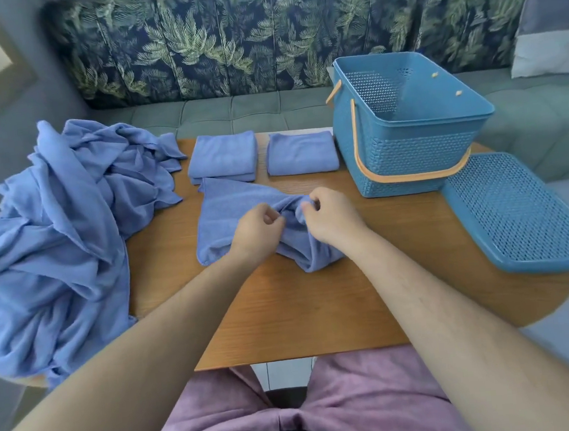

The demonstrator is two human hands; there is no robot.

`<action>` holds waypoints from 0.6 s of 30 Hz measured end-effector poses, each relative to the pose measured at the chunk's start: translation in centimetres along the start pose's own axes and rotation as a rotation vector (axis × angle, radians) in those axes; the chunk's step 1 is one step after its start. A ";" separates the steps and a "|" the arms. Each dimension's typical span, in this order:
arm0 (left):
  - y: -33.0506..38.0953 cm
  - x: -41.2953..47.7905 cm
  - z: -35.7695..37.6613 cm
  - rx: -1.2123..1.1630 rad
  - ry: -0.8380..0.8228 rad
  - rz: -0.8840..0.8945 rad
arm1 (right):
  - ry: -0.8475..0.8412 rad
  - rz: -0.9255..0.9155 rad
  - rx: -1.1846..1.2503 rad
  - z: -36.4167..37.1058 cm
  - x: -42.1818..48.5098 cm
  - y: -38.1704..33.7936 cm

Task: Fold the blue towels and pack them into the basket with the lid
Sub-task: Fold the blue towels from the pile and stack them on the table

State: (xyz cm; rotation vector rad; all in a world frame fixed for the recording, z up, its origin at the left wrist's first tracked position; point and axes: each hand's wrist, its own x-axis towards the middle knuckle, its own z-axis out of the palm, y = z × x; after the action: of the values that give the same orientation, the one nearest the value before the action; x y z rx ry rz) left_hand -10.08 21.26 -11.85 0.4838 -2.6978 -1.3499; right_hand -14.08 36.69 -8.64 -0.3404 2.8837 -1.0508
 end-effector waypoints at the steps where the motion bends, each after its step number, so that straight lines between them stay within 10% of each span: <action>1: 0.4 0.0 -0.6 -0.067 0.024 -0.020 | 0.031 0.032 0.099 -0.6 0.2 0.0; 10: 3.6 0.8 -9.3 -0.790 0.162 -0.102 | 0.290 0.144 0.513 -5.7 2.1 -2.2; 18: 4.1 2.7 -16.5 -0.880 0.321 -0.083 | 0.196 0.245 0.969 -9.7 3.2 -4.6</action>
State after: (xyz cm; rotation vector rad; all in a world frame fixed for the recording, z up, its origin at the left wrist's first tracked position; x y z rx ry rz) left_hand -10.06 10.11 1.23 0.6242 -1.6184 -2.0549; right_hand -17.54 38.63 1.84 0.1780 2.0785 -2.2771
